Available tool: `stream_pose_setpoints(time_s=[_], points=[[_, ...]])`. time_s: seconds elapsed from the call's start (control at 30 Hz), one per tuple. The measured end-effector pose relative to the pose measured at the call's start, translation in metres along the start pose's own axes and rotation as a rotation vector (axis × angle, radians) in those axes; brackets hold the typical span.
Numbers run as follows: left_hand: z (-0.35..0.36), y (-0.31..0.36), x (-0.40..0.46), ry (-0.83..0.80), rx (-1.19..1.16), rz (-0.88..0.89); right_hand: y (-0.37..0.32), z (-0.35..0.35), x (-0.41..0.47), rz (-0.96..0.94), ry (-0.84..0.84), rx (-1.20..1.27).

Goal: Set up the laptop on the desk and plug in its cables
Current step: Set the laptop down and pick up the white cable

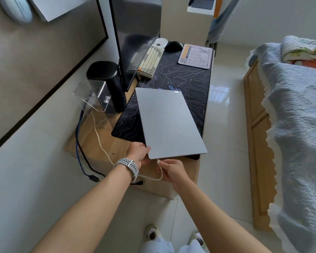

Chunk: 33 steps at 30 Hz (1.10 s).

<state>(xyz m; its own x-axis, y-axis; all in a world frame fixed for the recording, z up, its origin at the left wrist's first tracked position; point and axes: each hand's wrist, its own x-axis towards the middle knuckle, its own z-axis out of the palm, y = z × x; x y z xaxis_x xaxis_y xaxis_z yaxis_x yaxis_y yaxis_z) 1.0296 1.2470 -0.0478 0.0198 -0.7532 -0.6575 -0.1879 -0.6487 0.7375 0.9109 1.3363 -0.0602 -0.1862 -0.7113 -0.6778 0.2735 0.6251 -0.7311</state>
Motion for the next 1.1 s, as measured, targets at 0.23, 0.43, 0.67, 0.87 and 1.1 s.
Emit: stream_pose_setpoints(time_s=[0.23, 0.43, 0.67, 0.87, 1.1], points=[[-0.001, 0.000, 0.001, 0.002, 0.006, 0.006, -0.004, 0.010, 0.009, 0.084, 0.086, 0.035], [-0.001, -0.003, 0.005, -0.009, -0.017, -0.017, -0.010, 0.013, 0.012, 0.131, 0.118, 0.020], [-0.002, -0.004, 0.004, -0.015, 0.007, 0.011, -0.006, 0.013, 0.016, 0.105, 0.123, -0.021], [-0.006, -0.004, 0.002, -0.059, 0.049, 0.026, -0.010, -0.001, 0.014, 0.048, 0.031, -0.216], [-0.020, 0.011, -0.019, 0.025, 0.159, 0.061, -0.055, -0.025, 0.006, -0.174, 0.187, -0.756]])
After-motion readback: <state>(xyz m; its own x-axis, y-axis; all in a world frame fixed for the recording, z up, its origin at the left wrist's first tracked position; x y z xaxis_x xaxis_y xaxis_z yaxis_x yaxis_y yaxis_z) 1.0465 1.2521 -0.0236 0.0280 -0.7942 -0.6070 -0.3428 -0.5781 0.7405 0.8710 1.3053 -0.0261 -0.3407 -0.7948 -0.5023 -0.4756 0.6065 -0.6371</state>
